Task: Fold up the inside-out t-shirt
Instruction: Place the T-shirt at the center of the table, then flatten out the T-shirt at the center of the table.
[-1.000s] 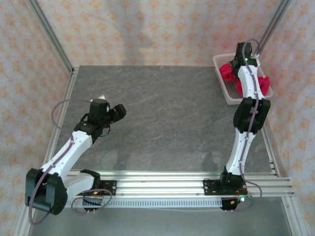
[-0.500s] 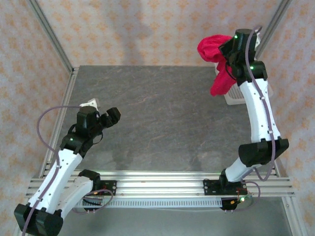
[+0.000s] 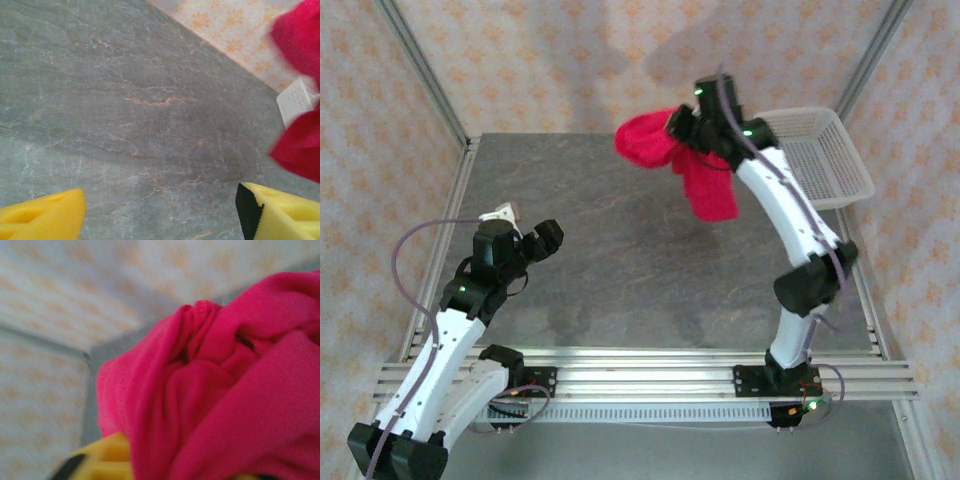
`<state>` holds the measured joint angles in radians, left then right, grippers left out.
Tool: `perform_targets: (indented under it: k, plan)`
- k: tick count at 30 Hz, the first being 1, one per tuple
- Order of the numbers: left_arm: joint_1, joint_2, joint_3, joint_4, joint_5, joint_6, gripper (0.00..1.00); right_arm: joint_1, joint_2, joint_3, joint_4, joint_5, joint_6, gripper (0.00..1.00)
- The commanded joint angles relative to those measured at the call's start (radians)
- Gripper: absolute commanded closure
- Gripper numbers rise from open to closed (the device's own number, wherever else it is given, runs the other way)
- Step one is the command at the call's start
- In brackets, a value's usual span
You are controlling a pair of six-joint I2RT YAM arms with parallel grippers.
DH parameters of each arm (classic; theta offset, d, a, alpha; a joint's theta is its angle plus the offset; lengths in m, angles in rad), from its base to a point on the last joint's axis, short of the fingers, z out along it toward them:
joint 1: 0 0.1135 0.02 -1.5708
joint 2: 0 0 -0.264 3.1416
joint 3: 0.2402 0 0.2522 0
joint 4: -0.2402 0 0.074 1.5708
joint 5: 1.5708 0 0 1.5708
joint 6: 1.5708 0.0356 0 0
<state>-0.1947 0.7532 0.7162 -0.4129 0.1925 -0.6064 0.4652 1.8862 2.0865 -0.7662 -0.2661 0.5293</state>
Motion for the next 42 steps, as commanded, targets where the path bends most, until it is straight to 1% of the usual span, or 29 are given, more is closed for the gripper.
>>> perform_targets:
  k: [1, 2, 4, 6, 8, 10, 14, 16, 18, 19, 23, 25, 28, 31, 35, 37, 41, 42]
  plan:
    - [-0.006, -0.003, -0.026, 0.0, 0.019, -0.021, 0.2, -0.003, 0.111, 0.042, -0.122, -0.052, -0.047, 0.38]
    - [-0.005, -0.002, -0.036, 0.009, 0.022, -0.02, 0.2, -0.004, 0.142, 0.079, -0.183, -0.015, -0.066, 0.3]
    - [-0.006, 0.005, -0.061, 0.042, 0.024, -0.023, 0.2, -0.006, 0.175, 0.113, -0.269, 0.071, -0.107, 0.23]
    - [-0.006, 0.025, -0.086, 0.087, 0.034, -0.037, 0.2, -0.009, 0.147, 0.04, -0.259, 0.118, -0.122, 0.22]
    - [-0.007, 0.065, -0.099, 0.138, 0.05, -0.053, 0.2, -0.01, 0.084, -0.087, -0.206, 0.128, -0.12, 0.22]
    - [-0.013, 0.127, -0.1, 0.186, 0.06, -0.064, 0.2, -0.01, 0.004, -0.257, -0.12, 0.101, -0.099, 0.25]
    - [-0.034, 0.283, -0.061, 0.262, 0.069, -0.061, 0.22, -0.003, -0.121, -0.579, 0.07, -0.015, -0.009, 0.33]
    - [-0.051, 0.382, -0.02, 0.298, 0.081, -0.048, 0.23, 0.002, -0.168, -0.73, 0.175, -0.064, 0.049, 0.34]
    - [-0.064, 0.474, 0.022, 0.33, 0.085, -0.043, 0.26, 0.004, -0.193, -0.844, 0.25, -0.071, 0.088, 0.34]
    - [-0.069, 0.521, 0.045, 0.348, 0.091, -0.038, 0.29, 0.004, -0.196, -0.879, 0.263, -0.056, 0.098, 0.34]
    - [-0.077, 0.692, 0.137, 0.383, 0.108, -0.041, 0.37, 0.003, -0.19, -0.922, 0.266, -0.028, 0.112, 0.34]
    - [-0.08, 0.782, 0.188, 0.393, 0.137, -0.051, 0.44, 0.003, -0.184, -0.931, 0.26, -0.014, 0.126, 0.33]
    - [-0.093, 0.894, 0.232, 0.434, 0.171, -0.087, 0.5, 0.003, -0.182, -0.956, 0.276, 0.0, 0.144, 0.32]
    - [-0.114, 0.975, 0.274, 0.463, 0.179, -0.107, 0.51, 0.003, -0.161, -0.958, 0.289, -0.005, 0.148, 0.32]
    - [-0.137, 1.077, 0.354, 0.452, 0.174, -0.113, 0.54, 0.003, -0.104, -0.926, 0.296, -0.015, 0.151, 0.31]
    - [-0.141, 1.114, 0.383, 0.445, 0.174, -0.118, 0.57, 0.003, -0.08, -0.913, 0.301, -0.009, 0.156, 0.31]
    - [-0.141, 1.15, 0.433, 0.411, 0.169, -0.105, 0.8, 0.0, -0.02, -0.886, 0.33, 0.014, 0.167, 0.31]
    - [-0.141, 1.179, 0.444, 0.393, 0.163, -0.099, 0.85, -0.003, -0.001, -0.875, 0.335, 0.02, 0.169, 0.31]
